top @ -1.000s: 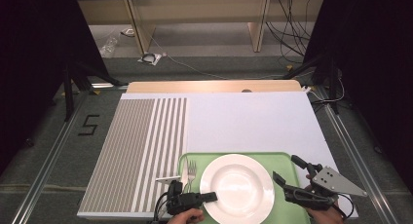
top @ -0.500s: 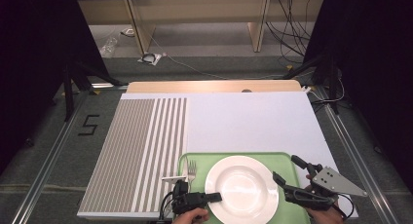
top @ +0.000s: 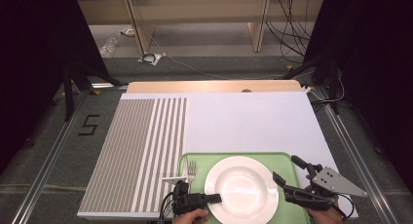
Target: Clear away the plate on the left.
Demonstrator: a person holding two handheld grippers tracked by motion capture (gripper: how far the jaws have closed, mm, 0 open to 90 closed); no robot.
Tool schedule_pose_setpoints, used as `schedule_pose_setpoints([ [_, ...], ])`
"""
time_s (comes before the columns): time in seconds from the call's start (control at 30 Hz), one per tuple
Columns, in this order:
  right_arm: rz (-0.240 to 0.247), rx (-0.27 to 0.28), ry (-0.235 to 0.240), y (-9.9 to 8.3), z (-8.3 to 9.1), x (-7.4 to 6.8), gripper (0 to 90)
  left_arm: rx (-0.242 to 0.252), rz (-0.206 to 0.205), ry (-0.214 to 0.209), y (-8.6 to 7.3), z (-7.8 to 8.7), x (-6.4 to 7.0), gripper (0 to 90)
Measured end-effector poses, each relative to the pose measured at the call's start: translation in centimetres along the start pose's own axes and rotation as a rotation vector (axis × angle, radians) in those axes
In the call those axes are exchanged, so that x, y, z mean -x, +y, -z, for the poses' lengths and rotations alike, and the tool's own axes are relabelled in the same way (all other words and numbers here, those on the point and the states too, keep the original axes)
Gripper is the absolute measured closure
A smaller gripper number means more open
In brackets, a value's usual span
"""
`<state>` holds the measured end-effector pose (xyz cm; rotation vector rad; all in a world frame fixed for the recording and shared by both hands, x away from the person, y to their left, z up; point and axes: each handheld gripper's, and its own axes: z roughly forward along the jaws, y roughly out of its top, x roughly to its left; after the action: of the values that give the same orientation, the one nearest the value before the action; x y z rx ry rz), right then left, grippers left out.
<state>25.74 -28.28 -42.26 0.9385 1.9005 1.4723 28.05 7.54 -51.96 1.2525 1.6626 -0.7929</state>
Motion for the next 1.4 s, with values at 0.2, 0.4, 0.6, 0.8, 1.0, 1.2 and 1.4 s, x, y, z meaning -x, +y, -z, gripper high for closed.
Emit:
schedule_pose_setpoints([
  [0.2, -0.002, 0.002, -0.001, 0.0, 0.0, 0.0, 20.7, -0.004, -0.016, 0.007, 0.2, 0.1, 0.1, 76.8],
  [0.4, -0.001, 0.001, 0.000, 0.0, 0.0, 0.0, 20.7, -0.004, -0.048, 0.011, 0.4, 0.3, 0.5, 72.1],
  [0.6, 0.000, 0.001, 0.000, 0.0, 0.0, 0.0, 20.7, -0.018, -0.093, 0.011, 0.6, 0.5, 0.9, 63.8],
  [0.8, 0.000, 0.001, 0.000, 0.0, 0.0, 0.0, 20.7, 0.001, -0.147, 0.036, 0.8, 1.0, 1.5, 56.4],
  [1.0, 0.000, 0.001, 0.001, 0.0, 0.0, 0.0, 20.7, 0.004, -0.196, 0.046, 1.1, 1.3, 2.0, 48.1],
  [1.2, 0.001, 0.002, 0.001, 0.0, 0.0, 0.0, 20.8, 0.009, -0.236, 0.075, 1.2, 1.5, 2.4, 42.0],
  [1.4, 0.000, 0.001, 0.001, 0.0, 0.0, 0.0, 20.8, 0.013, -0.241, 0.090, 1.5, 1.7, 2.5, 37.4],
])
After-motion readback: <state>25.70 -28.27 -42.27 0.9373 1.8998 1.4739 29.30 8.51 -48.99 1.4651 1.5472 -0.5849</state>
